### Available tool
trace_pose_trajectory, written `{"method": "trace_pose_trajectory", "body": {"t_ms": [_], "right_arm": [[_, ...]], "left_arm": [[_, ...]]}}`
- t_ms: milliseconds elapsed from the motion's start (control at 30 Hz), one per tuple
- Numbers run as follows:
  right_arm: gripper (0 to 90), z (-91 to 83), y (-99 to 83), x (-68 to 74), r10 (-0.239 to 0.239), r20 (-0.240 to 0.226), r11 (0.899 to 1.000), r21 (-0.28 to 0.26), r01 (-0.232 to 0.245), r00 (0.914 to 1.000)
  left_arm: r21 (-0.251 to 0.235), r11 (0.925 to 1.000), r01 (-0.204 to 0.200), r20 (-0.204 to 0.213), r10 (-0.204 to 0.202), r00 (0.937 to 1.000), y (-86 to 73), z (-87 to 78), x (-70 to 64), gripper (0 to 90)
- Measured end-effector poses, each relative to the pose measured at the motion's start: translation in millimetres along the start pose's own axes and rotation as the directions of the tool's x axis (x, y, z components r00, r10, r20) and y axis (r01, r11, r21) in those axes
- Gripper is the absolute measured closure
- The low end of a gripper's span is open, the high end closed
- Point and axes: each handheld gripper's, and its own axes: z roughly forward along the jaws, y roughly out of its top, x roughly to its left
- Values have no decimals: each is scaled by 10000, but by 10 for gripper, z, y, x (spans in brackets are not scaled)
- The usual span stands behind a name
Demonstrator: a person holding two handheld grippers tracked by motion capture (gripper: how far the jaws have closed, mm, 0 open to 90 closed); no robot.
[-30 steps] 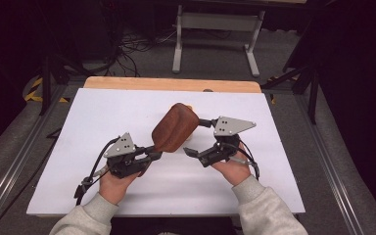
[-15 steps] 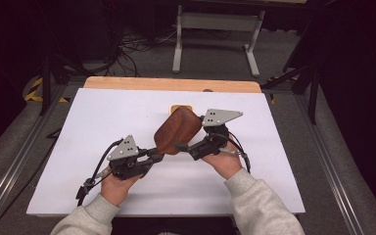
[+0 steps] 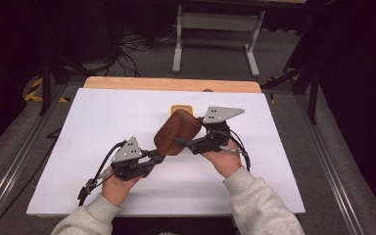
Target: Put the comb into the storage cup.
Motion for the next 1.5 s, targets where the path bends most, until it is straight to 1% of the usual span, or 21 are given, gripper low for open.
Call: {"method": "trace_pose_trajectory", "body": {"t_ms": [33,100,367,400,467,533,567,600,733,800,1067,1100,1133,1167,1200,1233,1300,1367,1400,1433,1500], "right_arm": [[262,0,0,0,0,0,10000,0,0,10000],[296,4,5,7,32,-106,10000,86,-31,9999],[423,-2,20,-10,298,-773,9991,323,-274,9966],[423,-2,20,-10,298,-773,9991,323,-274,9966],[471,-14,40,2,299,-1037,9987,430,-256,9942],[485,-16,47,10,252,-1115,9988,457,-202,9934],[518,-23,59,19,278,-1334,9987,459,-218,9907],[518,-23,59,19,278,-1334,9987,459,-218,9907],[574,-32,97,47,392,-1743,9984,467,-315,9839],[591,-26,118,71,318,-1862,9986,481,-232,9820],[603,-13,211,115,68,-1897,9984,558,38,9818],[603,-10,237,129,-20,-1879,9981,596,134,9822],[603,-12,253,136,-98,-1861,9981,585,210,9825],[603,-19,270,143,-107,-1845,9981,579,217,9828],[603,-27,289,143,-146,-1847,9982,545,250,9827],[603,-35,303,143,-178,-1832,9984,502,274,9829],[603,-57,352,138,-217,-1791,9984,476,307,9836],[603,-81,393,136,-291,-1714,9984,424,369,9848],[603,-93,417,134,-317,-1715,9984,409,393,9847],[603,-93,417,134,-317,-1715,9984,409,393,9847],[602,-125,477,130,-400,-1608,9984,342,461,9862]], "left_arm": [[59,10000,-38,-31,39,10000,0,2,2,752],[145,9999,-78,-68,79,9999,-5,7,10,753],[451,9989,-103,-180,111,9998,-24,39,25,745],[451,9989,-103,-180,111,9998,-24,39,25,742],[572,9982,-199,-255,213,9994,-32,51,21,738],[618,9978,-228,-281,246,9993,-34,55,15,738],[630,9976,-288,-313,309,9990,-35,59,11,735],[624,9976,-310,-301,330,9990,-37,63,10,735],[609,9976,-319,-304,338,9990,-42,70,15,724],[598,9974,-402,-279,419,9987,-47,69,22,722],[281,9987,-419,-239,426,9988,-45,36,41,715],[275,9987,-420,-346,429,9985,-45,21,43,695],[196,9987,-481,-536,491,9974,-47,15,43,643],[121,9987,-493,-571,500,9971,-53,3,47,585],[121,9987,-493,-571,500,9971,-53,3,47,550],[-38,9994,-331,-398,330,9987,-54,-33,76,502],[-307,9995,-10,-182,5,9998,-53,-78,112,374],[-297,9996,-34,-516,18,9987,-44,-106,121,212],[-297,9996,-34,-516,18,9987,-44,-106,121,153],[-359,9993,49,-494,-67,9988,-43,-129,138,153],[-494,9984,272,-364,-290,9989,-47,-174,187,76]]}}
